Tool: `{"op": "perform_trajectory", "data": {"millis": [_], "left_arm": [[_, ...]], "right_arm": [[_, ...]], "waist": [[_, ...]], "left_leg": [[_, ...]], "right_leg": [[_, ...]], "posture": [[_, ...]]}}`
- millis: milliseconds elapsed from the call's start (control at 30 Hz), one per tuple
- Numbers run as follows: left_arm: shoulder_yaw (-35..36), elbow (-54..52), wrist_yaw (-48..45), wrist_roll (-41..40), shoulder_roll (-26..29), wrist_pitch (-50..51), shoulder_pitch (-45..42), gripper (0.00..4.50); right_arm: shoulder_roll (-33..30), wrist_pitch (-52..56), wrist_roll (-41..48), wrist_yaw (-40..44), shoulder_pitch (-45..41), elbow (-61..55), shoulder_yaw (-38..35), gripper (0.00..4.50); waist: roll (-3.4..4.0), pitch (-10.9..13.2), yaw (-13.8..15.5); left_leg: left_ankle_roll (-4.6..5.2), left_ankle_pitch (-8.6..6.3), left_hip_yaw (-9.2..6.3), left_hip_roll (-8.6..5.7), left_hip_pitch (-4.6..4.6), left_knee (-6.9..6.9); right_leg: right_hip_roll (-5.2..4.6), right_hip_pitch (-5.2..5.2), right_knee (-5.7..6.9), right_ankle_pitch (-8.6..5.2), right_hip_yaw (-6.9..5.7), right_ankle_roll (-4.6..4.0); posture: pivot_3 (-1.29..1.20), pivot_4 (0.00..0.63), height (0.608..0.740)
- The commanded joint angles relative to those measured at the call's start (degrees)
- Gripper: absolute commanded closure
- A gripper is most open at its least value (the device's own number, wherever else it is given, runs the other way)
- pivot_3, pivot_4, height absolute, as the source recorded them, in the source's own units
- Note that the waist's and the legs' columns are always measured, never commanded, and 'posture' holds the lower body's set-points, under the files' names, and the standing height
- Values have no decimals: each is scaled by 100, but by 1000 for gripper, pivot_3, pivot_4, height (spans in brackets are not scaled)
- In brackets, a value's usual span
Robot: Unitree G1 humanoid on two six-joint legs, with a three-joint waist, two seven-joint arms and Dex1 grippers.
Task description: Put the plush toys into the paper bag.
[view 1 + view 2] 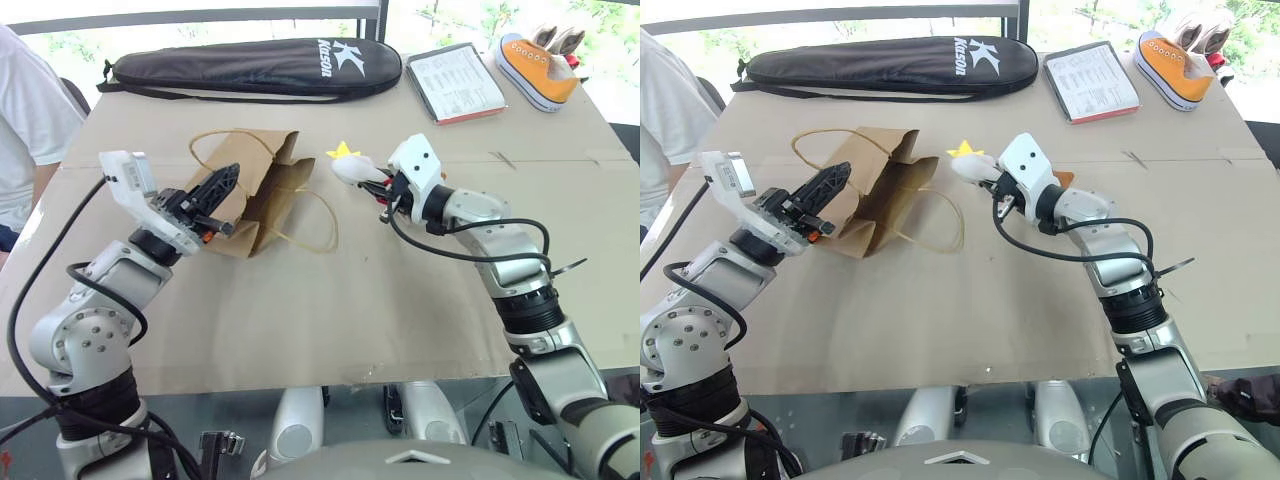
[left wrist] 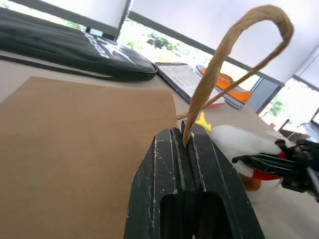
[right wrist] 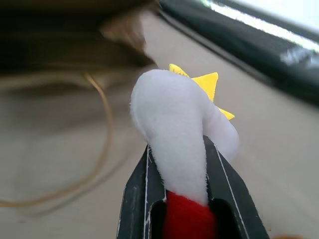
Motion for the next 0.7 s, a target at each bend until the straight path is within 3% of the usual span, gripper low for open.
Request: {"op": "perform_trajectory", "data": {"millis": [33, 267, 533, 700], "left_arm": [[35, -193, 75, -227, -3, -99, -138, 4500], [-99, -130, 154, -460, -102, -103, -393, 4500], [-468, -362, 60, -516, -213, -104, -246, 4500], [-679, -347, -6, -328, -246, -225, -244, 4500]], "right_arm": [[-30, -189, -94, 268, -177, -304, 355, 4485], [179, -1100, -726, 552, -669, 475, 1179, 4485], [652, -2485, -1207, 894, -1469, 1953, 1639, 4485], [736, -3096, -1248, 1281, -1672, 2292, 1710, 4485]], "waist": [[0, 0, 6], [0, 0, 13], [-1, 0, 7], [0, 1, 27]], "left_leg": [[0, 0, -1, 4, 1, 0], [0, 0, 1, 4, -1, 1], [-1, 0, 0, 4, 0, 0], [-1, 0, -1, 4, -4, 0]], "right_leg": [[4, 0, 0, 0, 0, 0], [4, 0, -1, 0, 1, 0], [5, 0, -2, 0, 1, -1], [4, 0, -3, 0, -1, -1]], "posture": [[0, 150, 740], [0, 150, 740], [0, 150, 740], [0, 150, 740]]}}
